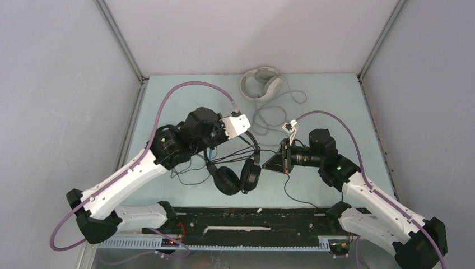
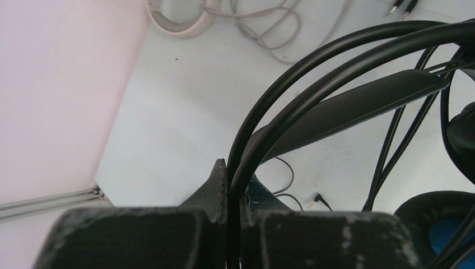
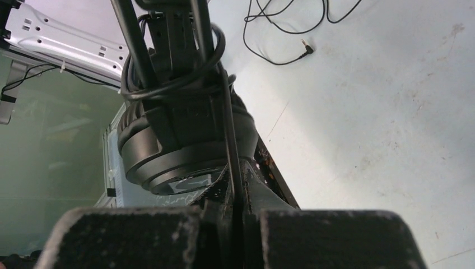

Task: Wrap the headphones
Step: Wrap the headphones cable around the headphones.

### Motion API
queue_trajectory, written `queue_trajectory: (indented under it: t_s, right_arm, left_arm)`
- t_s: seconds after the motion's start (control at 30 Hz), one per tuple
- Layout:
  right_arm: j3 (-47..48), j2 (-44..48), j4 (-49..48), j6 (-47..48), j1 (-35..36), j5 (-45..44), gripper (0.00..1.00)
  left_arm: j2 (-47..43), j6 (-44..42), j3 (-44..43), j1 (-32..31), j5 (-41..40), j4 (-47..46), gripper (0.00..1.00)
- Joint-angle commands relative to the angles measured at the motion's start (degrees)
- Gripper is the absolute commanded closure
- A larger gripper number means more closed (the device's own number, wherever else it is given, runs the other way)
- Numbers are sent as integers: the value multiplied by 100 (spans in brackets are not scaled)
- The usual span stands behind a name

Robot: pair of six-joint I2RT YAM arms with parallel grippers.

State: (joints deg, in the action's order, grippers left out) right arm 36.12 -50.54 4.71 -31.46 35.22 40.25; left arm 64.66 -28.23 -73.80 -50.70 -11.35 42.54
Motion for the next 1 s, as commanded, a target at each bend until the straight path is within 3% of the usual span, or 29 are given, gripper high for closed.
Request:
queue_trajectory:
  t_s: [0.0, 0.37, 0.67, 0.97]
  right_arm:
    - [437, 140, 519, 22, -79, 111, 100]
    - [620, 17, 198, -917, -129, 647, 100]
    - [624, 87, 52, -1616, -218, 1180, 100]
    - [620, 114, -131, -2028, -209, 963, 100]
  left_arm:
    - [-36, -439, 128, -73, -794, -514, 100]
    - [-76, -1050, 460, -107, -808, -690, 100]
    - [-68, -1002, 525, -107, -898, -767, 100]
    - [-224, -1109, 822, -107, -1105, -889, 100]
